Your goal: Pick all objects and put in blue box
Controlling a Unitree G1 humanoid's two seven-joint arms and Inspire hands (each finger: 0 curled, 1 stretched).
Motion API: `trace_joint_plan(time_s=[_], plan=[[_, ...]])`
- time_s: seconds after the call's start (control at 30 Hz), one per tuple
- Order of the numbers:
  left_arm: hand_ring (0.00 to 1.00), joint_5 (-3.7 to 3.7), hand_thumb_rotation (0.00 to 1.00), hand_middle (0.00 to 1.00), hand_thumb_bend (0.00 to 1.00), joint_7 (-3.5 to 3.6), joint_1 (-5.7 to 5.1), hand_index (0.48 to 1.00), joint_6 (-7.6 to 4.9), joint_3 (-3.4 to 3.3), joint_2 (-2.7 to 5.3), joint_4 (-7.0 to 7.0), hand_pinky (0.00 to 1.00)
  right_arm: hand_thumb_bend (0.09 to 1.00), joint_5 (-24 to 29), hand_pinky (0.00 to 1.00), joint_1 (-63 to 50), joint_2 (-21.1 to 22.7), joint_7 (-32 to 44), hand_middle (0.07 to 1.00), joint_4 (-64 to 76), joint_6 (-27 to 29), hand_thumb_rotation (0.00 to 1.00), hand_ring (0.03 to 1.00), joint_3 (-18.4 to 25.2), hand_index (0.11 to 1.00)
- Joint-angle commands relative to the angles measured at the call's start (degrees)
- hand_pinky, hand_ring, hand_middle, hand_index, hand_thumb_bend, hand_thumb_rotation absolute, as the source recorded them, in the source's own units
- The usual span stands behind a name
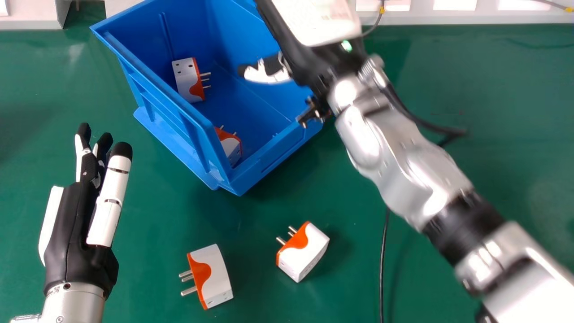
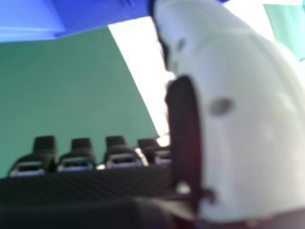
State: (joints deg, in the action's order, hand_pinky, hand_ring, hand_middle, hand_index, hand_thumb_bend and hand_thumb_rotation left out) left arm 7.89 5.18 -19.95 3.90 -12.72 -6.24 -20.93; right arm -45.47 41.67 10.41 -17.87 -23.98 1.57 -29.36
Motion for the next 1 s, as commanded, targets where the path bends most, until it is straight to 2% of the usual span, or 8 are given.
trace_joint_plan(time_s=[0.0,0.17,0.3,0.37,0.53,0.7,0.83,0.97], plan=[[1.0,0.1,0.8,1.0,0.41,0.4,0.56,1.0,-0.31,-0.69,-1.04,-0.88,0.97,0.444,-0.81,0.96,-9.31,3.84,2.05,1.0,20.91,-1.83,0.24,1.0,4.76,1.0],[1.0,0.27,0.8,1.0,0.41,0.28,0.55,1.0,-0.07,-0.69,-0.82,-1.03,0.97,0.437,-0.16,0.96,-19.35,5.62,4.22,1.0,33.3,-2.28,0.32,1.0,7.51,1.0],[1.0,0.44,0.8,1.0,0.41,0.16,0.36,1.0,-0.17,-0.7,-0.45,-0.93,0.97,0.437,-0.61,0.95,-31.98,7.95,3.25,1.0,42.48,-0.56,0.34,1.0,9.63,1.0],[1.0,0.37,0.8,1.0,0.4,0.15,0.21,1.0,-0.3,-0.66,-0.39,-0.97,0.97,0.441,-0.89,0.91,-36.82,8.86,3.49,1.0,45.18,0.18,0.35,1.0,10.4,1.0],[1.0,0.38,0.8,1.0,0.4,0.41,-0.21,1.0,-0.51,-0.9,-0.39,-1.0,0.97,0.445,-1.04,0.89,-48.26,10.61,4.53,1.0,50.21,2.3,0.36,1.0,12.08,1.0],[1.0,0.35,0.8,1.0,0.41,0.87,-0.33,1.0,-0.78,-1.18,-0.5,-0.6,0.97,0.452,-3.02,0.91,-58.39,10.78,3.27,1.0,51.12,4.14,0.38,1.0,12.1,1.0],[1.0,0.22,0.8,1.0,0.41,1.09,-0.97,1.0,-0.77,-1.36,-0.43,-1.06,0.97,0.458,-4.05,0.91,-66.02,10.43,3.04,1.0,51.6,5.5,0.4,1.0,11.32,1.0],[1.0,0.26,0.8,1.0,0.42,1.21,-1.13,1.0,-0.8,-1.57,-0.52,-1.05,0.97,0.469,-4.63,0.91,-70.27,10.11,3.51,1.0,50.58,7.07,0.42,1.0,9.7,1.0]])
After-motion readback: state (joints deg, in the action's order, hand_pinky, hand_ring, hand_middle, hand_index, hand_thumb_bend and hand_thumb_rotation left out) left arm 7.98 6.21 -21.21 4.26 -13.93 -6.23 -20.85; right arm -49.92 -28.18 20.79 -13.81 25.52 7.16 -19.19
